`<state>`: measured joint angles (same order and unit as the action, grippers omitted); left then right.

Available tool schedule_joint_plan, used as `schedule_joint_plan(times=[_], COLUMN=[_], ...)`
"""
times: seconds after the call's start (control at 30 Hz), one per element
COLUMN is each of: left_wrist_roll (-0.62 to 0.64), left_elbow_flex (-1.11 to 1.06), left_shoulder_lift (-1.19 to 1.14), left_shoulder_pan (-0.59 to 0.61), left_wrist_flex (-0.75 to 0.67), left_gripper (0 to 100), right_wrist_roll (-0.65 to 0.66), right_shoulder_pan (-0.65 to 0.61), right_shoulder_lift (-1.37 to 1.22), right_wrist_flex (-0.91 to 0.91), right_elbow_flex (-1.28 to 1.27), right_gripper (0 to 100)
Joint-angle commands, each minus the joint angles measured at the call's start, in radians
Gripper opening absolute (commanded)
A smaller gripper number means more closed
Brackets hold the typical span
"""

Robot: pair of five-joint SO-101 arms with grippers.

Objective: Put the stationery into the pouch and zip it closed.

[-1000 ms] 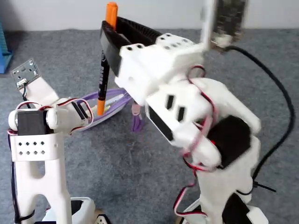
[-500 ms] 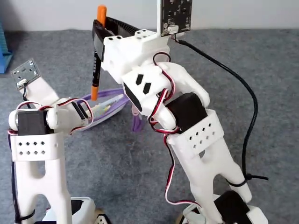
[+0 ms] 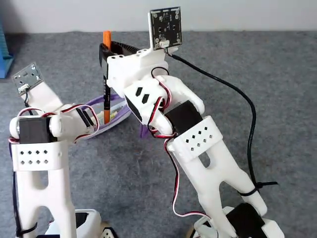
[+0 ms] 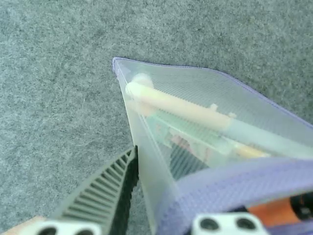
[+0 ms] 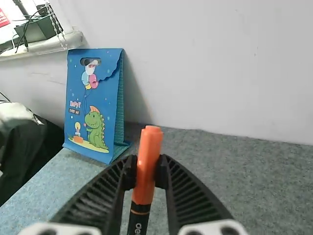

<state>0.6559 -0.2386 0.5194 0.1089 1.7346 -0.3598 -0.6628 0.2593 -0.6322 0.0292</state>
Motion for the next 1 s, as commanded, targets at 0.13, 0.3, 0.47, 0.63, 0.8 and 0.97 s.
schedule_joint_plan(times=[0.13, 0.3, 0.47, 0.63, 0.8, 0.97], left_wrist_roll=[0.011, 0.011, 0.011, 0.011, 0.011, 0.011], left_elbow_flex=[-0.005, -0.005, -0.005, -0.005, -0.005, -0.005], left_shoulder_lift=[-0.020, -0.020, -0.020, -0.020, -0.020, -0.020], left_shoulder_pan=[0.008, 0.008, 0.008, 0.008, 0.008, 0.008], left_wrist_flex=[0.017, 0.017, 0.017, 0.017, 0.017, 0.017], left_gripper=[11, 11, 11, 11, 11, 11], right_wrist_roll=[0.012, 0.068, 0.095, 0.089, -0.015, -0.046], right_shoulder_pan=[-0.035, -0.038, -0.041, -0.070, -0.068, -0.091], right_shoulder_lift=[0.213, 0.381, 0.532, 0.630, 0.634, 0.524], right_wrist_flex=[-0.033, -0.139, -0.200, -0.236, -0.228, -0.151], right_elbow_flex=[-0.127, -0.238, -0.356, -0.500, -0.618, -0.641], right_gripper=[0.8, 0.8, 0.8, 0.8, 0.8, 0.8])
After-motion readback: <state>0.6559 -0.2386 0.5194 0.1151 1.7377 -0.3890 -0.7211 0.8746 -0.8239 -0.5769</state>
